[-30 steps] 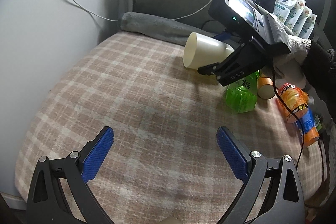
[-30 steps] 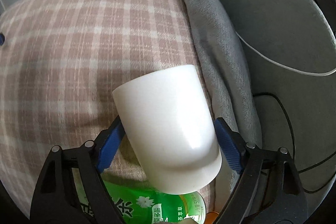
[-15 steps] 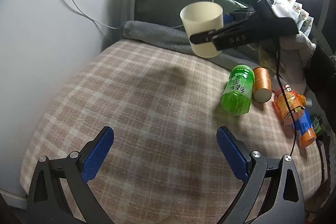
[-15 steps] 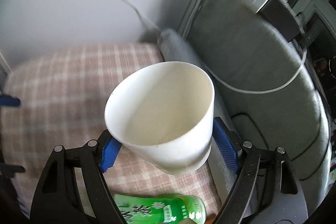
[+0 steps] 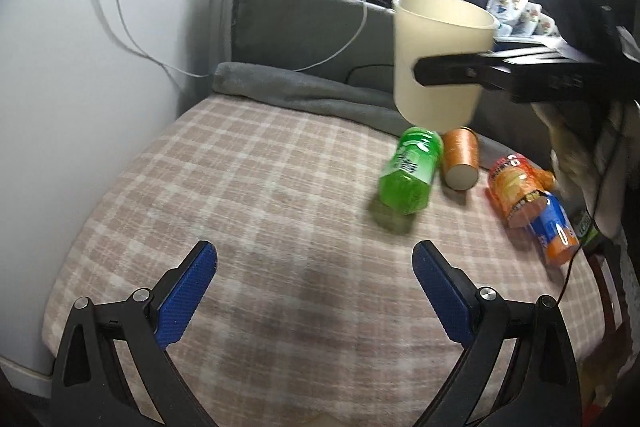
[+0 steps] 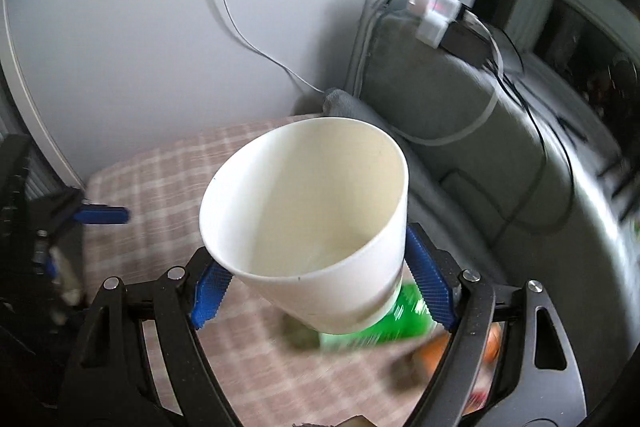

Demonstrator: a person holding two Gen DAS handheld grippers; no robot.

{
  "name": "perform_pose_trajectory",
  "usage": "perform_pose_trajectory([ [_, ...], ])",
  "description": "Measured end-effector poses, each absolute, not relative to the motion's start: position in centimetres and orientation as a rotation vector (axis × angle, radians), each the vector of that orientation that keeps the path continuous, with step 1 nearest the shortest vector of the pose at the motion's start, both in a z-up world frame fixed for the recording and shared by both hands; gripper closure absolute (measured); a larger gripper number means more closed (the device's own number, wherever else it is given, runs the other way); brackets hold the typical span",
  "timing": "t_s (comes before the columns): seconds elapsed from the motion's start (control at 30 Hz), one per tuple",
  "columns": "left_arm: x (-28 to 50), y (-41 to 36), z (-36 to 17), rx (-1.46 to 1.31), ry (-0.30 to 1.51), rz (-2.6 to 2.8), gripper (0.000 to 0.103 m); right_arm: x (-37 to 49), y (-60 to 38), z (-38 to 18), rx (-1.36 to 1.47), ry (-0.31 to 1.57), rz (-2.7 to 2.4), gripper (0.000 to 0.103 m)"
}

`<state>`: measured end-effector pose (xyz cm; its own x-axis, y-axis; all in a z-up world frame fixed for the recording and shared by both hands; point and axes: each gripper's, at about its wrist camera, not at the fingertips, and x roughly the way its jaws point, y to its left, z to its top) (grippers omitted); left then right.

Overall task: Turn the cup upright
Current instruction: 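Lift the white cup with the right gripper and rotate it mouth up, then lower the upright white cup onto the table with the right gripper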

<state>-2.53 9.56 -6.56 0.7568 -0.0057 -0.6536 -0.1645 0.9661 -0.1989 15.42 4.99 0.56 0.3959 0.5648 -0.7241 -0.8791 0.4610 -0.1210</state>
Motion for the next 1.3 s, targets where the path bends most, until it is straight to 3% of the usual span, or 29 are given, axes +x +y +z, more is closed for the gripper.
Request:
perform_pose_trajectory([
  [0.27,-2.8,7.1,-5.8,-0.227,0.707,0.006,0.005,13.2,-3.5,-0.8,-0.253,0.887,0.931,0.02],
  [0.77,-2.0,3.6,-6.2,-0.222,0.758,-0.113,0.005,14.2,-12.2,-9.9,0.154,1.265,0.797,0.02],
  [1.03,-0.9,2.7,-6.5,-0.226,0.788,-0.155,0.005,16.2,-12.9,-11.3,0.202,1.275,0.725,0.02],
  [1.1,-0.5,2.4,-6.5,-0.227,0.799,-0.173,0.013,16.4,-12.9,-11.0,0.187,1.257,0.71,0.019],
  [1.3,1.5,1.8,-6.8,-0.286,0.847,-0.255,0.014,15.5,-14.2,-10.4,0.218,1.213,0.721,0.018],
])
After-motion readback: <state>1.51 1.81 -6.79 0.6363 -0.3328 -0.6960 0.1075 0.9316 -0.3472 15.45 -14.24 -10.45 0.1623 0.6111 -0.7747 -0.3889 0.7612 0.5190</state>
